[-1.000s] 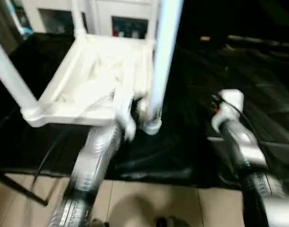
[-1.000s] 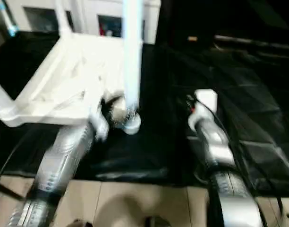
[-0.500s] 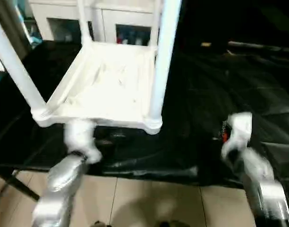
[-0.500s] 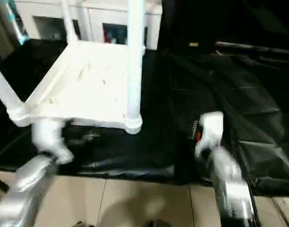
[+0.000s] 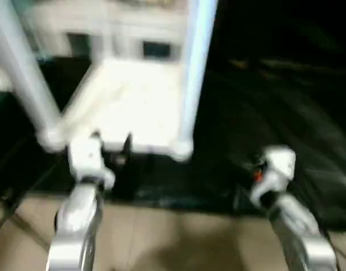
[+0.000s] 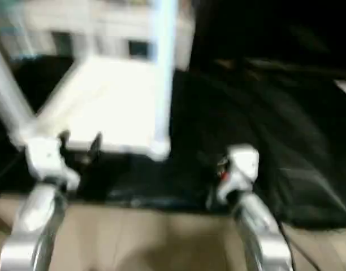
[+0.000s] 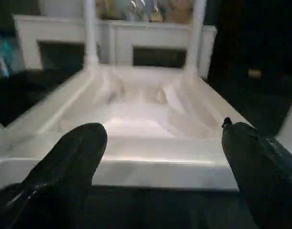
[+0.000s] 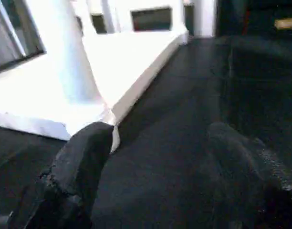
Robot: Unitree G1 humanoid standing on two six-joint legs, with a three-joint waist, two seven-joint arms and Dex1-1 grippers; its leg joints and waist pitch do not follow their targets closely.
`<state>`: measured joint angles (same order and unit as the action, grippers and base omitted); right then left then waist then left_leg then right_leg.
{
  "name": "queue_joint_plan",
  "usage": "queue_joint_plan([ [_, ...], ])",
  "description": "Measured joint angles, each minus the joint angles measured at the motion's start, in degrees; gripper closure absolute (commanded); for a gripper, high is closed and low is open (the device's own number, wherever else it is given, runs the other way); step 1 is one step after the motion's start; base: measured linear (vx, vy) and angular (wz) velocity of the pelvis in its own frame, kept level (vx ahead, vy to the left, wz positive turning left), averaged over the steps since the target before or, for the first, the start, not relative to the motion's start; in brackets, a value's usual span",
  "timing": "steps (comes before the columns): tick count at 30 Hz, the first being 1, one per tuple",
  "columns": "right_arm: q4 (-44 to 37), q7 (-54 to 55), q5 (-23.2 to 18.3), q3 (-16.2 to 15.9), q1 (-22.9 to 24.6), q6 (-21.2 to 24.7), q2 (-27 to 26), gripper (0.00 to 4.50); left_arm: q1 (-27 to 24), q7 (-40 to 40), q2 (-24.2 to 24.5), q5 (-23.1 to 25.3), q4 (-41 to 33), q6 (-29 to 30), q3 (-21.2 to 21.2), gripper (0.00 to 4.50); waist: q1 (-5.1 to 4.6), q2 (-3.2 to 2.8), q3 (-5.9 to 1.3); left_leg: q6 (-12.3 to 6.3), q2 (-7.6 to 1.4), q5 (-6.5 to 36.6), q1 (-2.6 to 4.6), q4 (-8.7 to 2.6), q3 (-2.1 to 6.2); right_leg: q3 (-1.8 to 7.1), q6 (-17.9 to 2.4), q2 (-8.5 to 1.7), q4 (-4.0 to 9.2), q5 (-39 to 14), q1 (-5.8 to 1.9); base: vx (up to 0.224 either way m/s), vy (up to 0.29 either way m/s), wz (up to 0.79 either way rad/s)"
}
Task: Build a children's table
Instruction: Rotate table base
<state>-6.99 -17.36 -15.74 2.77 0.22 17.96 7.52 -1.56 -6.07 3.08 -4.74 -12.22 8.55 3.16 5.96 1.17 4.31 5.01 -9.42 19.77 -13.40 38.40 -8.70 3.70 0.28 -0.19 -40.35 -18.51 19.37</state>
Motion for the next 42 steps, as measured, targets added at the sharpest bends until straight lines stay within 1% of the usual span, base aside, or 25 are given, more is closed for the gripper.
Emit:
queue_joint_plan([
  [1,0.1,-0.01,-0.05,0.08,-0.2,0.28,0.07,0.84,-0.05,0.43,0.01,0.08,-0.33,0.0,0.36,0.06,-0.99,0.19,-0.21,-0.29,0.38,-0.5,0.23,-1.54,0.06,0.08,-0.88,-0.09,1.34,0.44,-0.2,0.0,0.0,0.0],
  [2,0.14,-0.14,-0.18,0.09,-1.12,0.4,0.14,0.84,-0.4,0.88,0.32,0.33,-0.36,-0.01,0.93,0.06,-2.48,0.45,-0.47,-0.59,0.48,-1.26,0.65,-2.82,-0.01,-1.49,-3.43,-0.97,2.1,1.01,-0.11,0.0,0.0,0.0],
  [5,0.11,-0.51,-0.37,0.76,-2.72,0.17,1.05,0.84,-0.5,1.35,1.21,0.81,-0.37,0.01,1.81,0.06,-4.96,1.01,-1.25,-1.46,0.57,-1.23,0.91,-2.92,-0.01,-4.51,-4.75,-2.96,2.6,1.9,-1.46,0.062,0.021,-0.01],
  [7,0.29,-0.29,-0.38,2.33,-2.33,0.26,2.18,0.84,-0.24,1.23,0.52,0.83,-0.37,0.12,0.55,0.06,-4.94,0.57,-1.36,-3.4,0.86,-0.18,0.47,-1.88,0.9,-3.88,-2.39,-2.2,3.9,1.89,-2.6,0.111,0.029,0.16],
  [8,0.34,-0.05,-0.38,3.09,-2.35,0.3,2.52,0.84,-0.2,1.19,0.21,0.86,-0.37,0.23,-0.35,0.06,-4.73,-0.15,-1.5,-4.38,0.86,0.27,-0.69,-0.62,1.85,-3.45,-2.02,-1.28,4.6,1.8,-3.25,0.129,0.034,0.21],
  [9,0.36,0.04,-0.38,3.45,-2.35,0.35,2.63,0.84,-0.18,1.2,0.21,0.89,-0.37,0.27,-0.53,0.06,-4.21,-0.8,-1.59,-4.35,0.77,0.2,-1.76,-0.26,2.32,-3.27,-1.89,-0.58,5.16,1.75,-3.82,0.128,0.047,0.17],
  [11,0.31,-0.04,-0.43,2.58,-2.89,0.37,1.5,0.84,-0.39,1.3,0.89,1.01,-0.37,0.34,0.64,0.06,-4.25,-1.15,-1.91,-2.58,0.84,-0.17,-2.04,-0.77,3.3,-3.82,-2.54,-0.43,5.62,1.16,-4.16,0.123,0.038,0.04],
  [13,0.3,-0.61,-0.61,-0.15,-3.81,0.5,0.22,0.84,-0.72,1.46,1.83,1.1,-0.34,0.48,2.46,0.06,-5.59,-0.28,-2.35,-3.04,2.04,0.08,-1.51,-1.63,4.18,-6.11,-3.16,-2.21,-0.93,0.22,-0.32,0.197,-0.009,0.04],
  [14,0.31,-0.69,-0.64,-0.55,-3.86,0.52,0.23,0.84,-0.72,1.45,1.68,1.1,-0.38,0.55,2.53,0.06,-6.02,-0.23,-2.6,-3.39,2.29,0.54,-1.33,-1.72,4.26,-6.64,-1.84,-2.67,-3.52,0.25,2.59,0.198,-0.015,0.06],
  [16,0.33,-0.73,-0.65,-0.5,-3.88,0.52,0.64,0.84,-0.72,1.43,1.62,1.1,-0.41,0.57,2.32,0.06,-7.25,1.16,-3.14,-3.47,3.46,1.07,-0.69,-2.25,4.05,-7.08,-0.73,-4.33,-1.98,1.56,5.88,0.144,-0.033,-0.09],
  [17,0.37,-0.8,-0.62,-0.36,-3.96,0.45,1.08,0.84,-0.6,1.41,1.64,1.1,-0.35,0.6,1.96,0.06,-7.66,3.09,-3.48,-3.39,5.04,1.86,-0.23,-2.15,3.12,-5.79,-0.8,-5.4,2.17,5.33,5.76,0.151,-0.041,-0.08],
  [19,1.39,-0.73,-0.4,1.3,-3.44,0.45,2.28,0.84,-0.34,1.26,0.3,1.07,0.36,1.06,-0.17,0.06,-7.07,2.44,-3.08,-8.14,5.31,2.9,-0.54,2.64,3.42,-4.45,-0.77,-4.82,1.6,4.51,3.82,0.163,-0.03,0.07],
  [20,1.66,-0.63,-0.25,1.97,-3.34,0.46,2.45,0.84,-0.28,1.17,0.3,1.05,0.32,1.06,-1.15,0.06,-6.49,2.03,-2.87,-7.91,5.53,2.66,-2.55,6.6,3.66,-4.48,-1.02,-4.55,2.52,4.22,2.21,0.164,-0.025,0.06],
  [21,1.56,-0.65,-0.22,1.99,-3.4,0.39,2.37,0.84,-0.24,1.17,0.62,1.05,0.21,1.05,-1.02,0.06,-6.06,1.8,-2.83,-6.64,5.5,2.0,-4.07,7.41,3.74,-4.58,-1.05,-4.13,3.46,4.22,1.0,0.145,-0.013,-0.06],
  [22,1.5,-0.67,-0.22,1.91,-3.56,0.3,2.28,0.84,-0.14,1.17,0.98,1.06,-0.05,1.03,-0.66,0.06,-5.65,1.3,-2.66,-5.54,5.29,1.35,-5.28,6.74,3.8,-5.02,-1.2,-3.95,4.01,4.07,-0.17,0.12,-0.01,-0.07],
  [23,1.33,-0.66,-0.27,1.87,-3.6,0.09,2.06,0.84,-0.03,1.14,1.02,1.06,-0.13,1.02,-0.35,0.06,-5.53,-0.03,-2.35,-4.2,3.85,0.22,-6.69,3.64,3.77,-6.48,-1.12,-3.08,4.84,3.79,-1.68,0.12,-0.01,-0.07],
  [24,1.18,-0.64,-0.38,1.85,-3.68,0.05,2.02,0.84,0.04,1.11,1.02,1.06,-0.3,1.0,-0.23,0.06,-5.53,-1.87,-2.04,-3.99,2.56,-1.92,-6.85,0.49,3.77,-7.94,-0.68,-2.45,5.02,3.43,-2.47,0.093,0.051,0.04],
  [25,1.36,-0.62,-0.44,1.38,-3.63,0.14,1.38,0.84,-0.38,1.05,1.21,1.06,-0.31,0.98,0.12,0.06,-5.45,-2.71,-1.72,-3.69,1.5,-4.27,-6.56,0.61,3.82,-8.84,-0.29,-2.13,4.99,2.85,-3.43,0.13,0.116,-0.02],
  [26,1.34,-0.67,-0.67,0.37,-3.51,0.18,0.06,0.84,-0.48,1.02,1.61,1.06,-0.06,1.05,1.13,0.06,-6.37,-2.91,-1.67,-3.82,1.8,-3.74,-5.95,0.37,4.01,-8.89,-1.74,-2.3,3.95,1.3,-3.26,0.13,0.116,-0.02],
  [29,0.8,-0.63,-0.91,0.07,-3.26,0.09,0.67,0.84,-0.31,0.37,2.3,0.66,0.22,1.14,1.58,0.06,-7.89,-2.28,-1.85,-4.47,2.33,-3.46,-4.64,-0.89,3.86,-8.12,-2.26,-2.26,-0.71,0.62,-0.94,0.155,0.035,0.0],
  [31,0.54,-0.63,-0.88,0.27,-3.25,0.02,0.82,0.84,0.05,-0.19,2.32,-0.08,0.22,1.25,1.44,0.06,-8.9,-1.34,-2.33,-4.56,3.26,-3.1,-4.13,-1.38,3.44,-7.33,-1.02,-3.35,-0.06,1.55,1.05,0.128,-0.022,-0.03],
  [32,0.5,-0.89,-0.88,0.38,-3.18,-0.16,1.2,0.84,0.33,-1.84,3.25,-0.45,0.25,1.79,0.73,0.06,-9.0,0.57,-2.92,-4.64,4.5,-2.71,-4.12,-1.2,2.75,-5.82,0.86,-4.59,2.49,4.33,1.55,0.119,-0.049,-0.02],
  [35,1.49,-2.28,-0.87,2.67,-2.82,-0.6,3.82,0.84,0.81,-8.8,5.04,-1.81,1.74,2.95,-4.56,0.06,-7.44,0.16,-3.21,-8.23,4.57,-3.46,-5.99,0.16,3.68,-4.67,0.52,-3.82,2.09,3.53,1.52,0.123,-0.099,0.06],
  [38,1.57,-5.06,-0.83,1.75,-4.54,-0.85,5.88,0.84,1.84,-14.62,9.72,-2.46,3.7,3.67,-5.31,0.06,-6.2,-0.57,-3.16,-1.99,2.78,-5.91,-7.13,-2.13,3.9,-4.91,0.4,-2.33,2.48,3.68,1.58,0.0,-0.07,-0.05],
  [42,2.28,-10.72,-1.17,0.12,-5.32,-0.84,9.69,0.84,2.52,-23.2,13.92,-6.6,5.28,6.32,-5.27,0.06,-5.23,-1.75,-2.47,-1.93,1.88,-5.83,-7.27,-2.17,3.07,-5.28,-0.23,-2.42,3.83,4.38,1.38,0.0,0.0,0.0],
])
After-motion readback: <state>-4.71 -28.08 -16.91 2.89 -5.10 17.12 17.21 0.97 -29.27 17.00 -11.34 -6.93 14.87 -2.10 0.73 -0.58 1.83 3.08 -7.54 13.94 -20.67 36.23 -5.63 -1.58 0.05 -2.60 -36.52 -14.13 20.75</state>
